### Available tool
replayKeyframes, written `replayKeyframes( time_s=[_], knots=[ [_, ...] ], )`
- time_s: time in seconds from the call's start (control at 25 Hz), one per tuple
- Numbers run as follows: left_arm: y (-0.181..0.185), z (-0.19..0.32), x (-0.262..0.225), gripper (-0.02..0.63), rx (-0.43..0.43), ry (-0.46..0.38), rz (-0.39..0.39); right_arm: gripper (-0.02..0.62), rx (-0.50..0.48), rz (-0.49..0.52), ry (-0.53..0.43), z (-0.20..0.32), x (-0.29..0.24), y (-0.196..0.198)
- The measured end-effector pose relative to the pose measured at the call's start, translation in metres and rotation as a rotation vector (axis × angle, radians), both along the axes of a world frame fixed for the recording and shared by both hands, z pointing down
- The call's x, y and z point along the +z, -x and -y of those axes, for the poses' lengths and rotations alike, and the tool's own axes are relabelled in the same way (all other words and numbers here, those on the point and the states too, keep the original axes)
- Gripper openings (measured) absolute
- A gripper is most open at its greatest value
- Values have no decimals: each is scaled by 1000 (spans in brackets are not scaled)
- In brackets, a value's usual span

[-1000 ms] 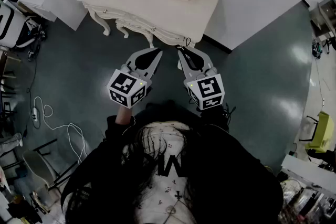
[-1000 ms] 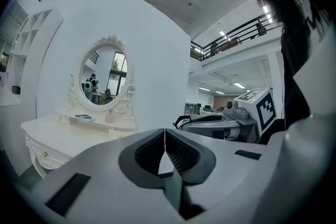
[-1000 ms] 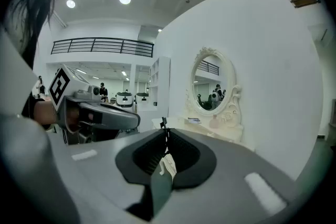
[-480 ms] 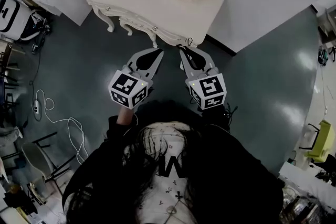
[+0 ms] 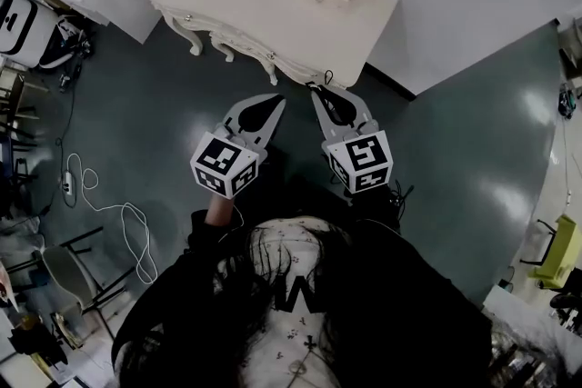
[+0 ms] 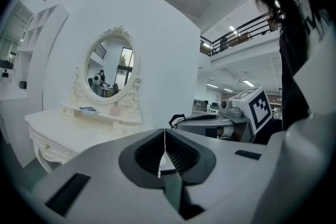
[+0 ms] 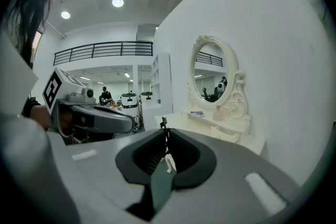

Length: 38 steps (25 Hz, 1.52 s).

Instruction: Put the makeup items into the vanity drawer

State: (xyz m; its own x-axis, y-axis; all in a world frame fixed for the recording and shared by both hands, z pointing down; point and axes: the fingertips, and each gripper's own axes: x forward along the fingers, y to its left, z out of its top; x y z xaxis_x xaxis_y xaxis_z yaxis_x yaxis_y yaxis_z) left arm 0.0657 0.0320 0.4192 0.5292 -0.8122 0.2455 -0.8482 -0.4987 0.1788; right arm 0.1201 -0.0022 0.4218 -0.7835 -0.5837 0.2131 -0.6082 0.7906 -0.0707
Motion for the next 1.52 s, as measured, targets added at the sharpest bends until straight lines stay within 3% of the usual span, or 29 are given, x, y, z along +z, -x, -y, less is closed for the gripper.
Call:
replayKeyframes(
  time_s=[0.32,0.96,1.24,1.52],
  knots=[
    [41,51,11,0,55,1,-13,34,41,-18,14,51,11,42],
    [180,189,-1,0,217,-10,-24,34,197,-33,22,172,5,175],
    [192,213,7,0,281,8,-56,34,253,-70,34,193,10,188],
    [181,234,19,0,332,46,-80,34,311,-98,73,212,23,171]
  ],
)
